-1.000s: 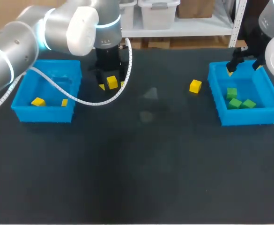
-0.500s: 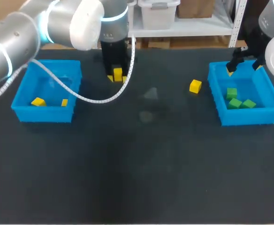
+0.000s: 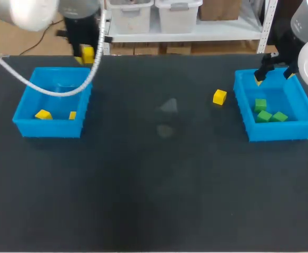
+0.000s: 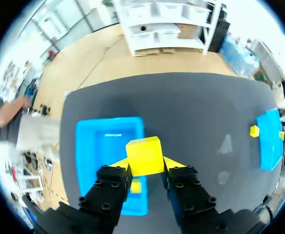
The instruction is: Put the green cubes in the right bin and the yellow cubes in the left bin.
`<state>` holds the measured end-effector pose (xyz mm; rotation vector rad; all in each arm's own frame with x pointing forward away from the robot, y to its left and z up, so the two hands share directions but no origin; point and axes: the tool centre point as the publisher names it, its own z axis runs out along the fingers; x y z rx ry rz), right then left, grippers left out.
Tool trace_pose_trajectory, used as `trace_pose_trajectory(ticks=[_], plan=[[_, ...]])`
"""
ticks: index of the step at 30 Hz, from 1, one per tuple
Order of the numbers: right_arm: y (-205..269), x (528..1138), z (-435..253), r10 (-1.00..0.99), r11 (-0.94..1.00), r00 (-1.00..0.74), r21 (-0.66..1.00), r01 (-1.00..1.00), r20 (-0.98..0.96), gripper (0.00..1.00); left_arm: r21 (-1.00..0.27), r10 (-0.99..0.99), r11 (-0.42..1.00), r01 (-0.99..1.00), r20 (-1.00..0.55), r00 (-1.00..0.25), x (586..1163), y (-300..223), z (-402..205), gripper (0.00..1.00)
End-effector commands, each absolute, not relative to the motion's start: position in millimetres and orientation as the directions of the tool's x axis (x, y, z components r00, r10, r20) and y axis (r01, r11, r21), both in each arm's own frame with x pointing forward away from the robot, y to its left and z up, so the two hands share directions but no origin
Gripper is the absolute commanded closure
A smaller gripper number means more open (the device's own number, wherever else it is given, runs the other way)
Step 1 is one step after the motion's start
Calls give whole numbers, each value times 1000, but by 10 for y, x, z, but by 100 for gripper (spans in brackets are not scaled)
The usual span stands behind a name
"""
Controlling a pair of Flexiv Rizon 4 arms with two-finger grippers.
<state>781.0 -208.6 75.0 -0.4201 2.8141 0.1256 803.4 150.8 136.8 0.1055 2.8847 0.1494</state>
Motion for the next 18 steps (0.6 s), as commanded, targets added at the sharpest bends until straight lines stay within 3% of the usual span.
trace_pose_trajectory(ticks=[1, 9, 10, 11, 18], plan=[[-2087, 7775, 755, -270, 955, -913, 38, -295, -305, 0, 67, 31, 998, -2, -489, -872, 7526, 1917, 1352, 100], [-2087, 7775, 755, -270, 955, -913, 38, -295, -305, 0, 105, -37, 990, -89, -423, -905, 7429, 2308, 1071, 100], [-2087, 7775, 755, -270, 955, -913, 38, -295, -305, 0, 139, -33, 985, -98, -408, -912, 7420, 2347, 1021, 63], [-2087, 7775, 755, -270, 955, -913, 38, -295, -305, 0, 133, -39, 986, -102, -408, -912, 7416, 2376, 985, 0], [-2087, 7775, 755, -270, 955, -913, 38, -295, -305, 0, 173, -4, 981, -89, -442, -897, 7507, 2336, 1104, 0]])
